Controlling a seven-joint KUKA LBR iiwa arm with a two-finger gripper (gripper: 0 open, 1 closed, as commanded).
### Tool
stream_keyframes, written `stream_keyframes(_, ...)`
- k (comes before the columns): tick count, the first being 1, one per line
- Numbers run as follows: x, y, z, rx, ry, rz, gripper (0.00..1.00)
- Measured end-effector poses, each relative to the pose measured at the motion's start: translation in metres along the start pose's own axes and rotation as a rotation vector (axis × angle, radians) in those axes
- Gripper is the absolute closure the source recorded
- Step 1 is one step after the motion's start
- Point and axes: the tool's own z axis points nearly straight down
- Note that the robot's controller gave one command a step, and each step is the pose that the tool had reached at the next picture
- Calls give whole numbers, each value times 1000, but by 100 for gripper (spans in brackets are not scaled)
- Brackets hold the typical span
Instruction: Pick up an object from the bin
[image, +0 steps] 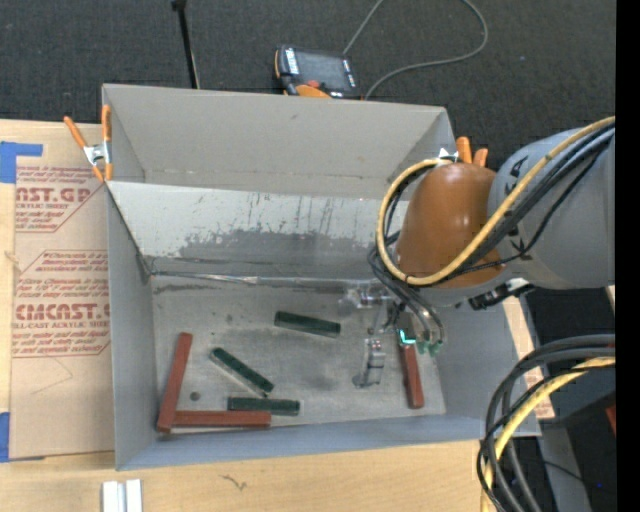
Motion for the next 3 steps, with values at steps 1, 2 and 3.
stream_keyframes(1,-55,-5,65,1,-3,-147,0)
stream_keyframes(2,-55,-5,62,0,-5,-145,100)
stream_keyframes(3,-26,11,-109,2,-11,-449,100)
